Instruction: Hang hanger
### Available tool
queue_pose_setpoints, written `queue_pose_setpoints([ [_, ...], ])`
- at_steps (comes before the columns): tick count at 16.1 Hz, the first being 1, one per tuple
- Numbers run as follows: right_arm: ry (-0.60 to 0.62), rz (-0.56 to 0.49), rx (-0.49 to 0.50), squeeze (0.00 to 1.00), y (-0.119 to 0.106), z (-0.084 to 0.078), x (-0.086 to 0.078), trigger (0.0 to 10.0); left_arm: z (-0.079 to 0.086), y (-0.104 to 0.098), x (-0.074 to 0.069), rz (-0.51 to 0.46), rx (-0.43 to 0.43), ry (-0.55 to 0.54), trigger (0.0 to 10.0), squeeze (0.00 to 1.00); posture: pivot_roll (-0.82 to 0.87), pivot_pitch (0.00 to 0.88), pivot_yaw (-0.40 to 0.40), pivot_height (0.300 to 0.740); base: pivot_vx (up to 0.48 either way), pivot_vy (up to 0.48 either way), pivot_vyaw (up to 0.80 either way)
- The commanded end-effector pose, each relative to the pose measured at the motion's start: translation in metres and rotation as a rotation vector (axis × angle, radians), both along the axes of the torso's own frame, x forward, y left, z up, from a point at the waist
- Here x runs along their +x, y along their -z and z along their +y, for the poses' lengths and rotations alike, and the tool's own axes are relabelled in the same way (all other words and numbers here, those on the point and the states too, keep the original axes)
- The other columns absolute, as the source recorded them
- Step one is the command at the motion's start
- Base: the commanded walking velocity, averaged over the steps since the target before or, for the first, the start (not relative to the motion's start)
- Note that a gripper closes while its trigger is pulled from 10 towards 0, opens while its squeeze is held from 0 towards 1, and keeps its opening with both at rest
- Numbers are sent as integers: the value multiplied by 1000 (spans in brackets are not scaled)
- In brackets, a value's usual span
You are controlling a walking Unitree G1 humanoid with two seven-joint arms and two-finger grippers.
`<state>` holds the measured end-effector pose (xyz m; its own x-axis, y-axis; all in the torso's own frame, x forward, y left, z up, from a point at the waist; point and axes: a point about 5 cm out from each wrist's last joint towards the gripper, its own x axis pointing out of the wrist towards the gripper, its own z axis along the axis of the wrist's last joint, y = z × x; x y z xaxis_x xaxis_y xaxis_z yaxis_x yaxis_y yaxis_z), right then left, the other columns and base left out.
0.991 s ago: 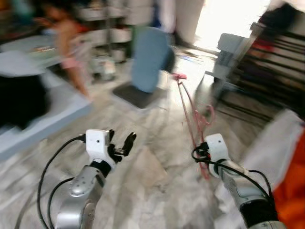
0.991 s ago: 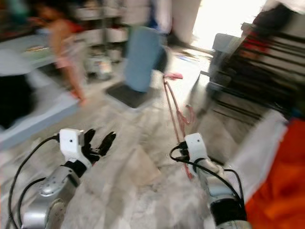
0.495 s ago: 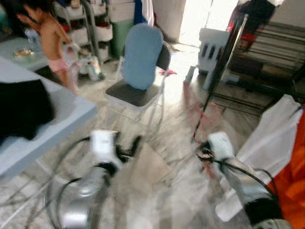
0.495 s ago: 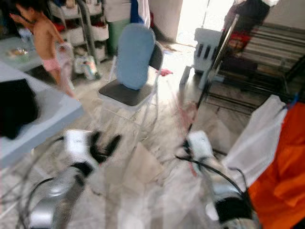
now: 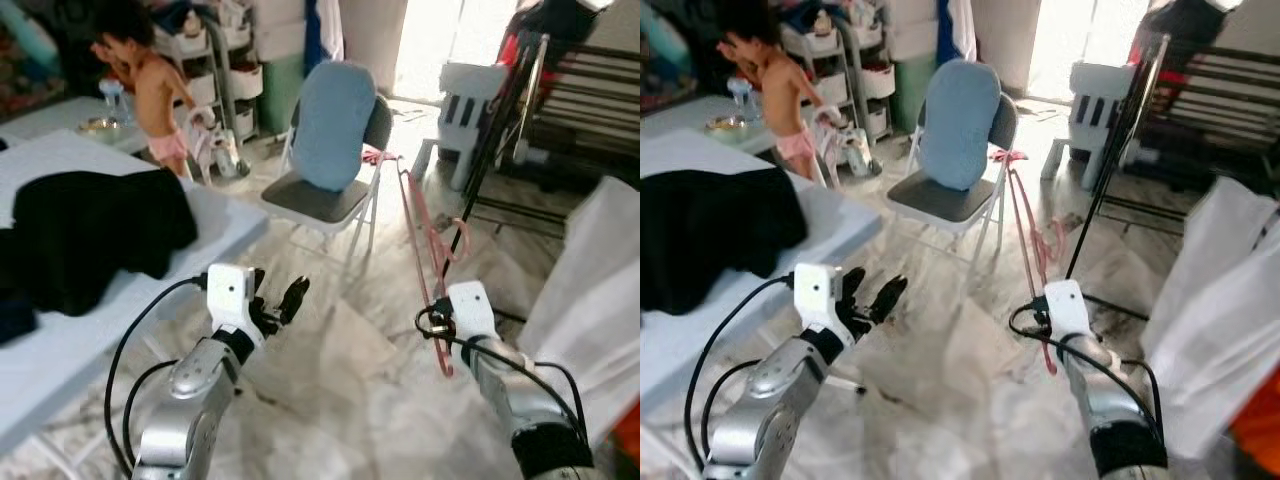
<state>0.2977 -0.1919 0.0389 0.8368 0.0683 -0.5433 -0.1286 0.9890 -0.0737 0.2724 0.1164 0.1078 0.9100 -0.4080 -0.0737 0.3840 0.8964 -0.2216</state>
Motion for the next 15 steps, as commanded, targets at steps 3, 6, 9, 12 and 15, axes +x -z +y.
queue_pose_setpoints([
  [3,36,-56,8,0,-10,1,7,10000,2,-4,7,-18,30,28,10000,0,-102,0,1,740,0,0,0],
  [6,39,-52,-13,0,-9,-2,6,10000,4,-6,12,-45,73,-3,10000,0,-103,0,1,740,0,0,0],
  [9,47,-93,-35,0,-12,-4,4,10000,7,0,14,-43,98,-60,10000,0,-114,0,-4,740,0,0,0],
  [12,183,-78,-16,0,-3,-22,-12,10000,6,5,17,-55,151,-86,10000,0,-154,0,62,740,0,0,0],
  [15,182,-73,-29,0,-1,-24,-20,10000,9,6,22,-30,92,-65,10000,0,-190,0,110,740,0,0,0],
])
